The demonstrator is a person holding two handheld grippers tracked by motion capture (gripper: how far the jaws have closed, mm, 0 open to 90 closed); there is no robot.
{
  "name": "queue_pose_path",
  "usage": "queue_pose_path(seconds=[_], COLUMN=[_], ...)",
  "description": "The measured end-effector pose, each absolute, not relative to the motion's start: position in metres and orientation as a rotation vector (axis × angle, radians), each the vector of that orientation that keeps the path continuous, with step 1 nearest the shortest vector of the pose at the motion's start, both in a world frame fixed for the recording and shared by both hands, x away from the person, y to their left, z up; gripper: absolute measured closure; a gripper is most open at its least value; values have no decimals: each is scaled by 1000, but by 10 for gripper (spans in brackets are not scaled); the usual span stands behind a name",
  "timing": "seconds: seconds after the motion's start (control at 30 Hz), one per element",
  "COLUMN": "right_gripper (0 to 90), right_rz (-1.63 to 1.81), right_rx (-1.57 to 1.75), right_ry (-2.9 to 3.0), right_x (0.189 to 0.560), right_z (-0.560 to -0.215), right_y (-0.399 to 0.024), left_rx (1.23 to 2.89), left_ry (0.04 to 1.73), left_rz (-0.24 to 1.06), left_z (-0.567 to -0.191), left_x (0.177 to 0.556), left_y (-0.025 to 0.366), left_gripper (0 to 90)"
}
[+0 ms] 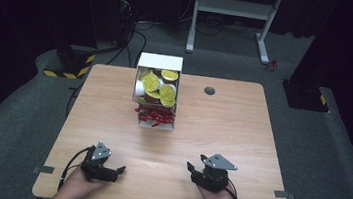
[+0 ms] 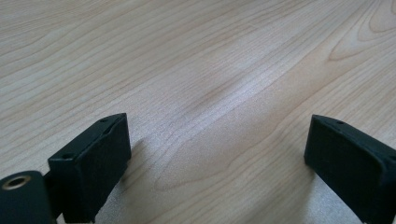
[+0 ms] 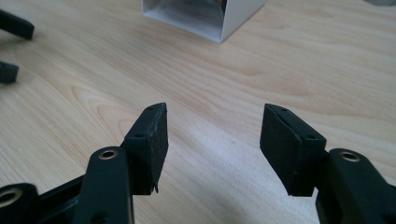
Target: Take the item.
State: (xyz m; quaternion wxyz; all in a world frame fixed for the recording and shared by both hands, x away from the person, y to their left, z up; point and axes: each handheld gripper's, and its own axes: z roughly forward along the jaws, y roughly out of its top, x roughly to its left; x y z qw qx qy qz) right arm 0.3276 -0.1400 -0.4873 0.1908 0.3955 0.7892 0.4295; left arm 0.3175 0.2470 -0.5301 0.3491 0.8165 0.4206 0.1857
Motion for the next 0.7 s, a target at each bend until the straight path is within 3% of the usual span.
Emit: queue_pose_path(seconds=[0.07,0.47,0.63,0.7], right_gripper=[500,504,545,602], right_rz=[1232,1164,1156,1154], right_rx=[1092,1088,1087,1100], right_ry=[2209,2214,2187,2178], right_x=[327,342,347,350], right_z=[-485,-490,-488,-487], right_y=[-139,-134,-130,-127], left_rx=[2116,2118,2115,2117], left_ry=[1090,1091,1093,1091], left_rz=[480,483,480,483], left_z=[-530,-530,-530,-530], left_x=[317,318,318,318], left_y=[247,247,247,247], left_gripper=[78,80,79,79])
